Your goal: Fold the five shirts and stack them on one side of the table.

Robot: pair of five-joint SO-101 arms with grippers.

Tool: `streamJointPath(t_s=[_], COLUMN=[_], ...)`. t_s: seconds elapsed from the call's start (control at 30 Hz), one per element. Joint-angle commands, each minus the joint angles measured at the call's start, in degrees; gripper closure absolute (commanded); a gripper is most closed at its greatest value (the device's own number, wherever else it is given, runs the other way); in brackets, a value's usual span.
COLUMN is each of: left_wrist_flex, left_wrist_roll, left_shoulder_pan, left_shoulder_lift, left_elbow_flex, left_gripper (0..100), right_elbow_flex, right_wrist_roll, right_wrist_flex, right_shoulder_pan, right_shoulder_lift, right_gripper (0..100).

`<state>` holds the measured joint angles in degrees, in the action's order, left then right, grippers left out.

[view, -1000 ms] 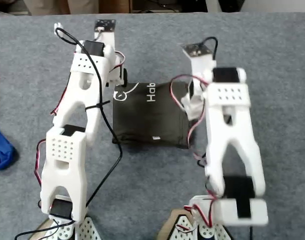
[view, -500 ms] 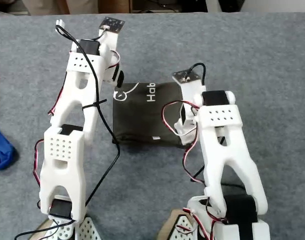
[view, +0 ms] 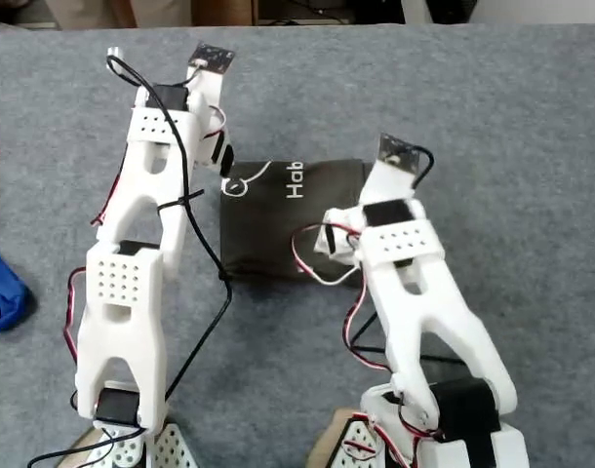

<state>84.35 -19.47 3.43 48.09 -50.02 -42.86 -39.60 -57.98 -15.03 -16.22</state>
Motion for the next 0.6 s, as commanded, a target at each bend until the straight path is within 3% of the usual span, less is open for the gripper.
streamJointPath(t_s=[0.0,0.23,0.57], left_wrist_flex=[-0.7,-1.0,-4.2], left_wrist_roll=[0.5,0.7,11.2], left_shoulder_pan=[-0.4,0.0,1.8], left_shoulder_lift=[-0.5,-0.3,0.1], left_elbow_flex=[-3.2,-3.2,-4.4], left_gripper=[81,81,81], right_elbow_flex=[-2.2,-4.3,-6.0], right_wrist_roll=[-3.1,-4.3,-4.4], right_wrist_flex=[5.3,6.0,8.4], right_shoulder_pan=[-1.2,-0.7,-0.7], right_shoulder_lift=[-2.6,-2.6,-0.7], right_gripper=[76.0,76.0,76.2])
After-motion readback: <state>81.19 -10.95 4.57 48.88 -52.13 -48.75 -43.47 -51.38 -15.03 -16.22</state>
